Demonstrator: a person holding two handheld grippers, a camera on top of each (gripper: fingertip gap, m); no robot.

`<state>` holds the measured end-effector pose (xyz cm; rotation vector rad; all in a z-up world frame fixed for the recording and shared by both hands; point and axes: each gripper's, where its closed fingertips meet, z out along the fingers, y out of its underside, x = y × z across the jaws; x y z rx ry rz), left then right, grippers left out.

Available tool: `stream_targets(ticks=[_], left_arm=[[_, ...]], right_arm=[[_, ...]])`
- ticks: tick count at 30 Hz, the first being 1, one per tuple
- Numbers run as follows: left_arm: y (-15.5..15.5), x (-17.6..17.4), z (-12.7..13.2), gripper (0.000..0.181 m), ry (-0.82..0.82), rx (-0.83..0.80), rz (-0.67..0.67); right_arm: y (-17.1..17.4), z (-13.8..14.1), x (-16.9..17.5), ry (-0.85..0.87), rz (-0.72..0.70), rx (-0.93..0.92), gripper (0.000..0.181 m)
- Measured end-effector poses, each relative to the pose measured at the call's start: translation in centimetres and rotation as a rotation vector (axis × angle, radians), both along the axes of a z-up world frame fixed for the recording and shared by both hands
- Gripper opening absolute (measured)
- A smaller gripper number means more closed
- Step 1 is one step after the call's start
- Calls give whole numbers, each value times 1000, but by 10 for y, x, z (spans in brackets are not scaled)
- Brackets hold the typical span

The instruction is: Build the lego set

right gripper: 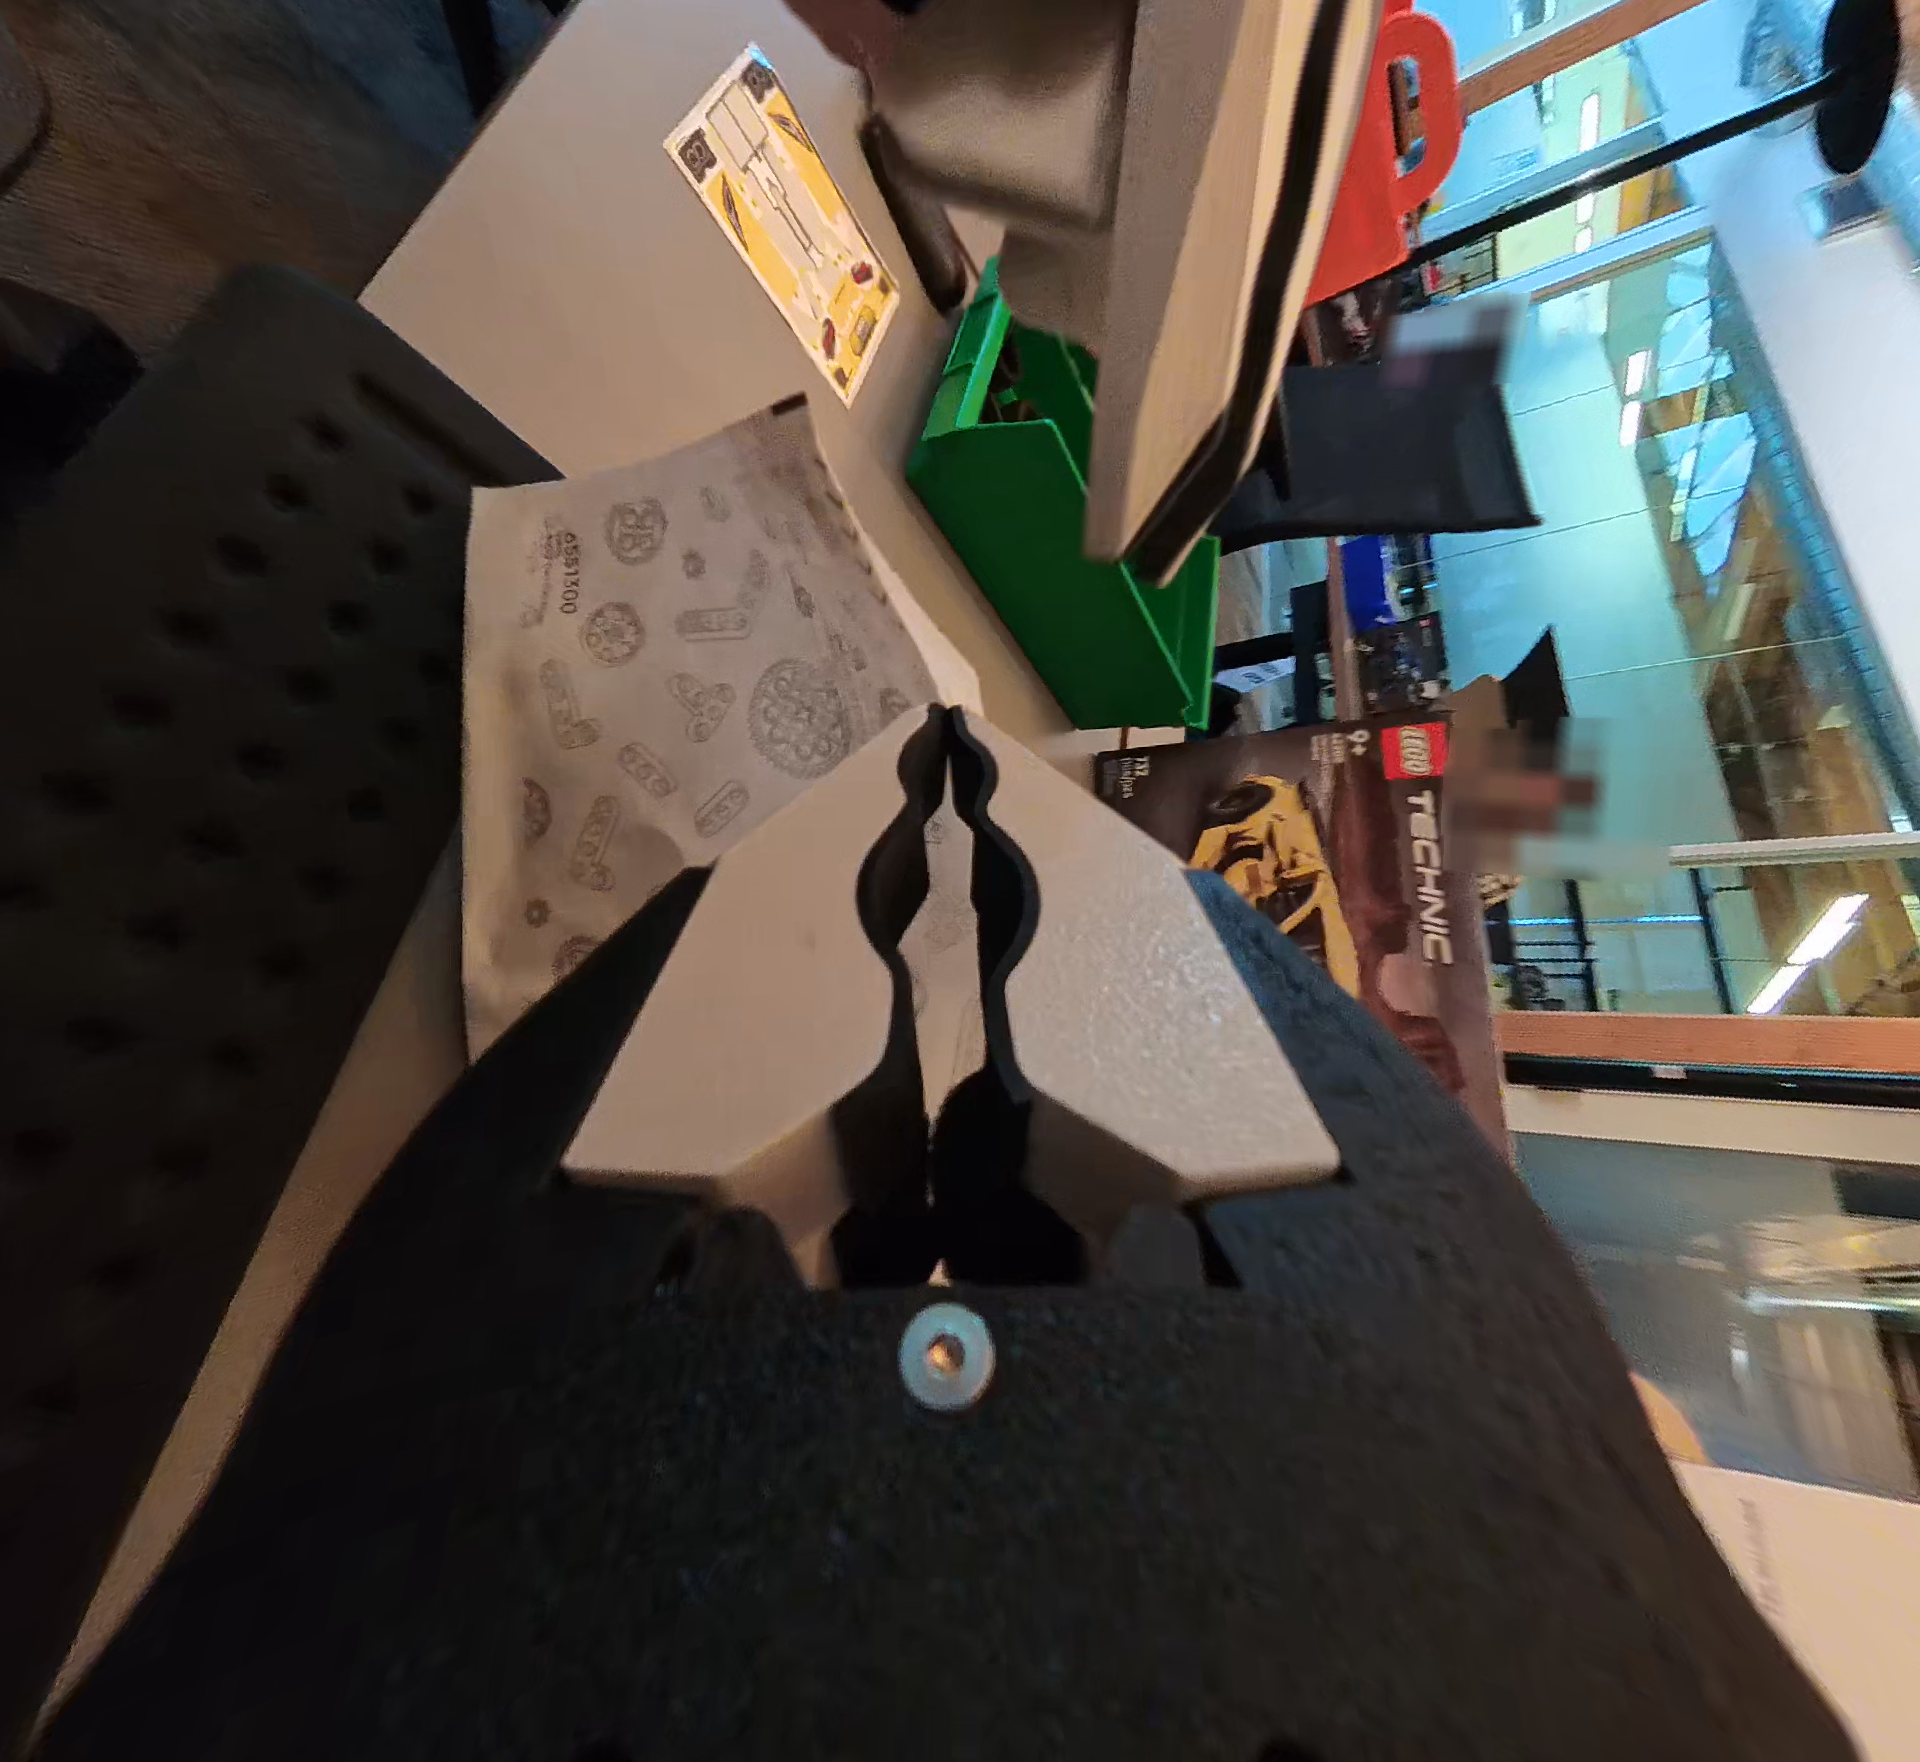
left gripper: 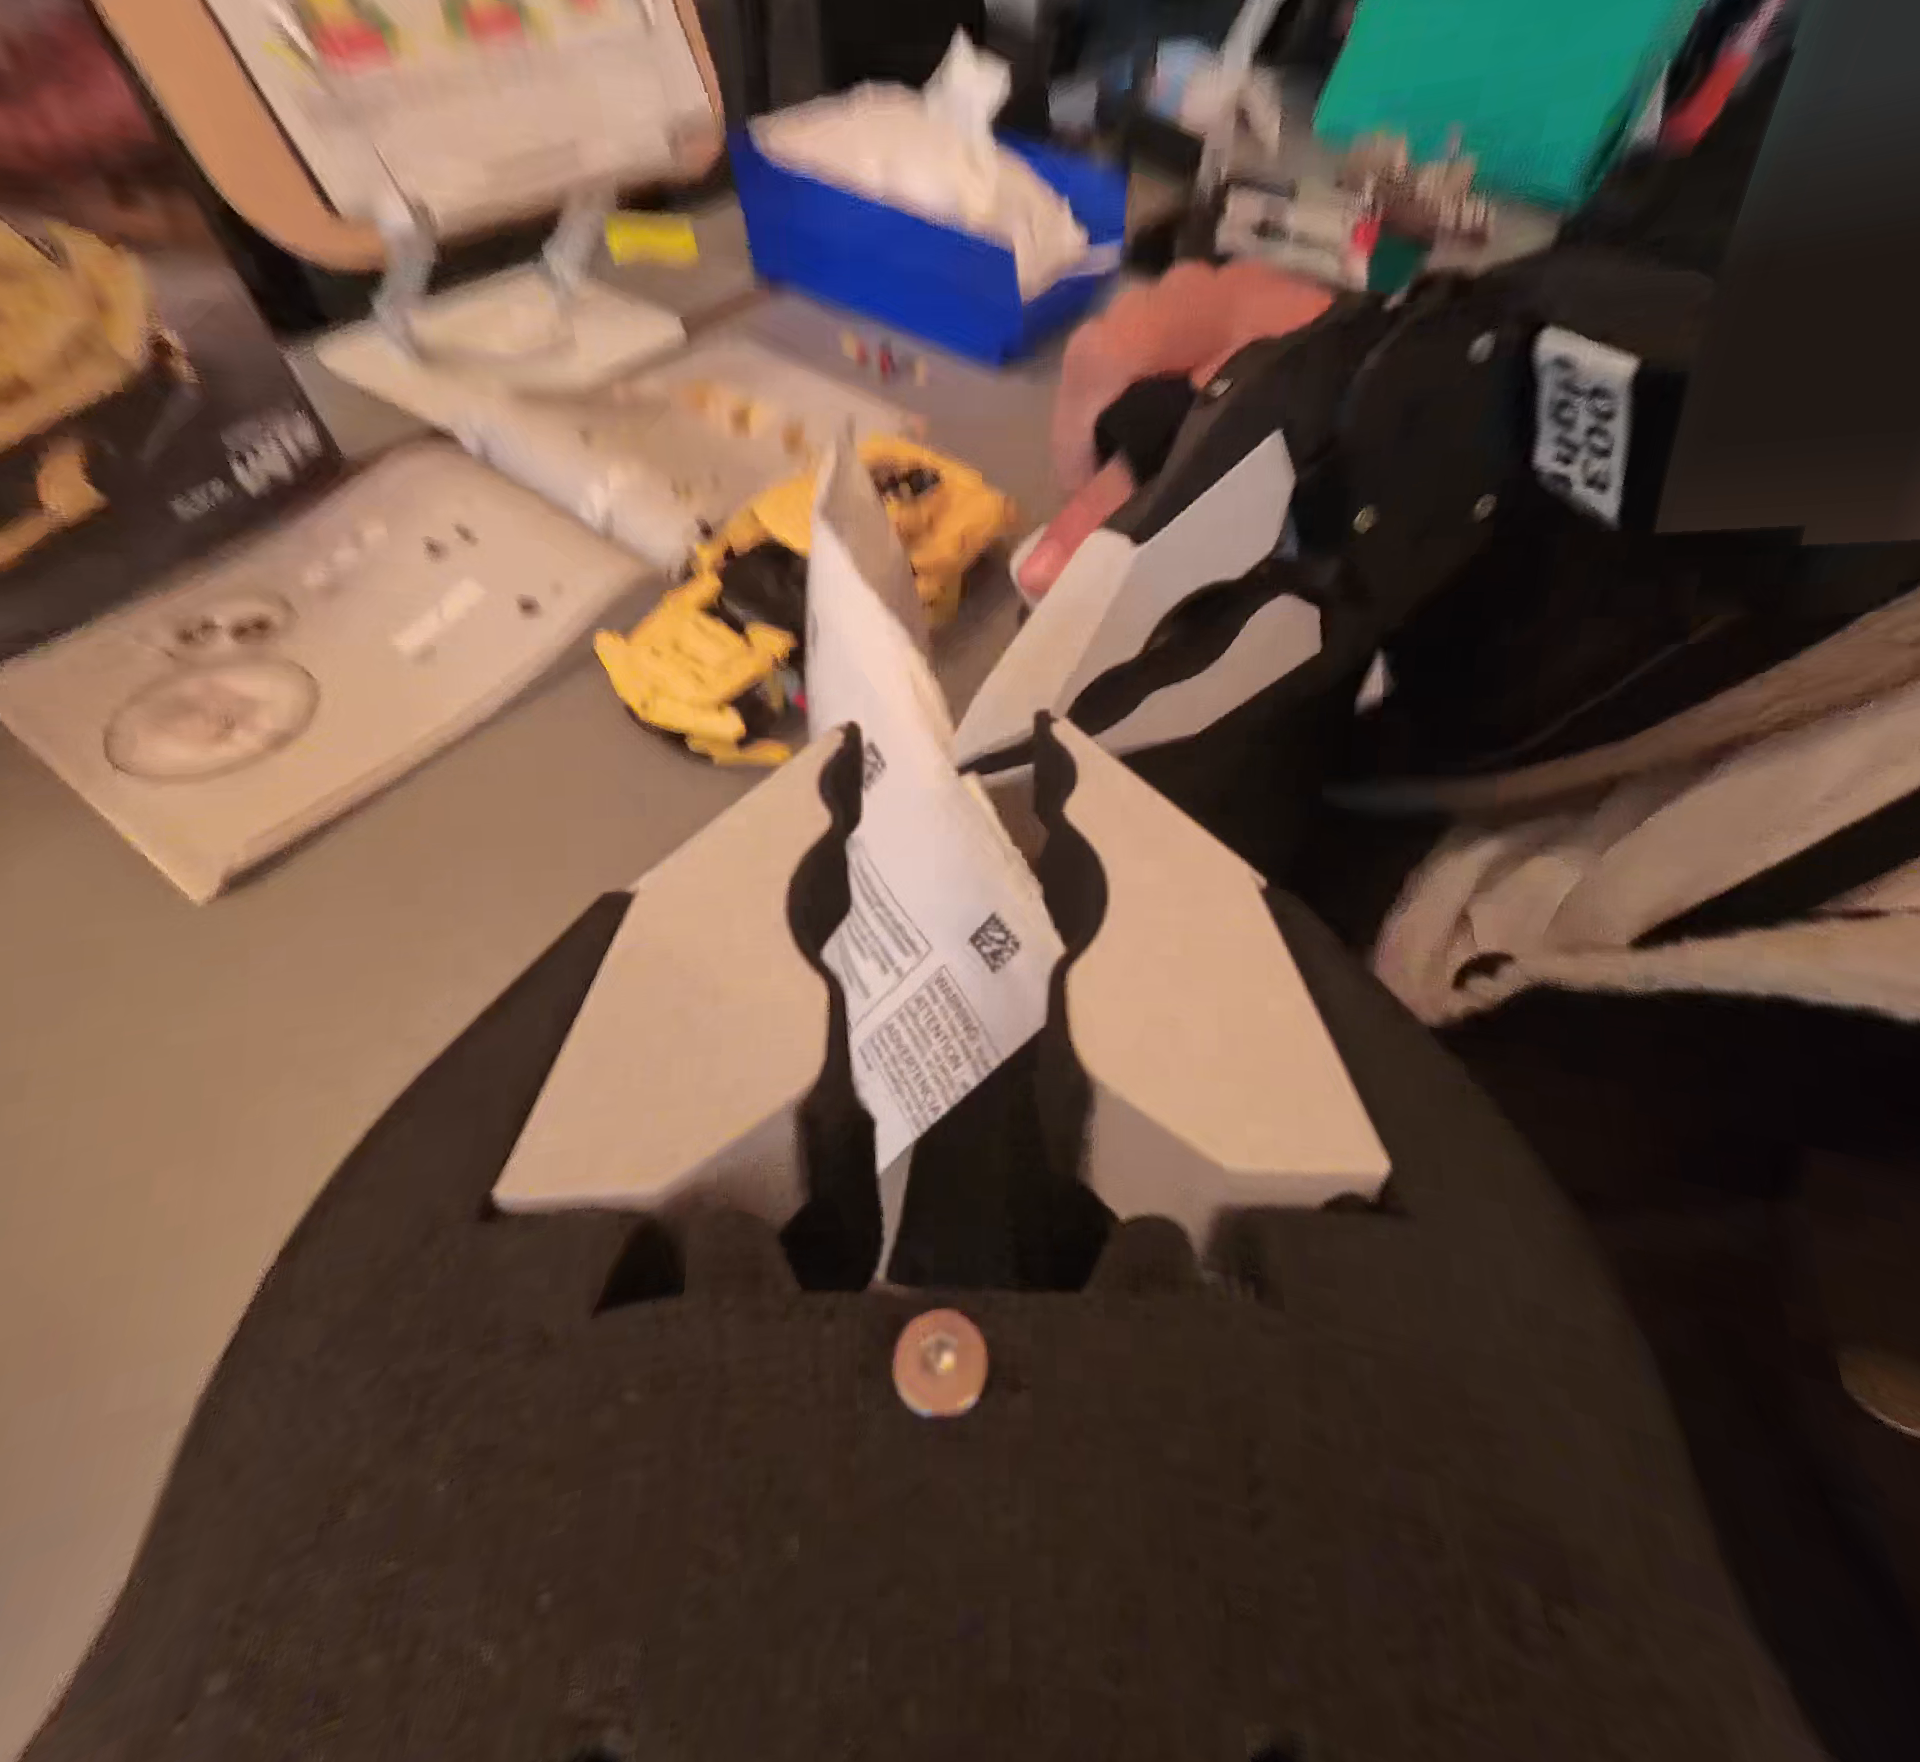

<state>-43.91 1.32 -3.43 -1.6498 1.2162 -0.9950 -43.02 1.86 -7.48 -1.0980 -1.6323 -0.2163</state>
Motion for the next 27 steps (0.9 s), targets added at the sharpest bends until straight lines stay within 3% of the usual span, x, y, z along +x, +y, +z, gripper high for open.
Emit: stream_targets(ticks=[4,8,13,15,18,24,27], left_arm=[[-6,9,-30,32,196,-142,-64],[-10,12,-41,21,219,-221,-112],[-16,17,-46,18,247,-207,-133],[-16,18,-48,18,278,-179,-123],[-15,18,-50,2,353,-73,-112],[27,-1,-41,0,555,262,123],[34,-6,-41,0,558,274,158]], right_arm=[[-9,0,-1,25,-4,87,0],[-14,-3,2,48,-14,94,0],[-17,-4,5,47,-16,96,0],[-17,-5,5,37,-17,108,0],[-14,-7,6,24,-26,123,0],[-24,-17,0,15,19,68,0],[-30,-19,-3,26,28,10,0]])
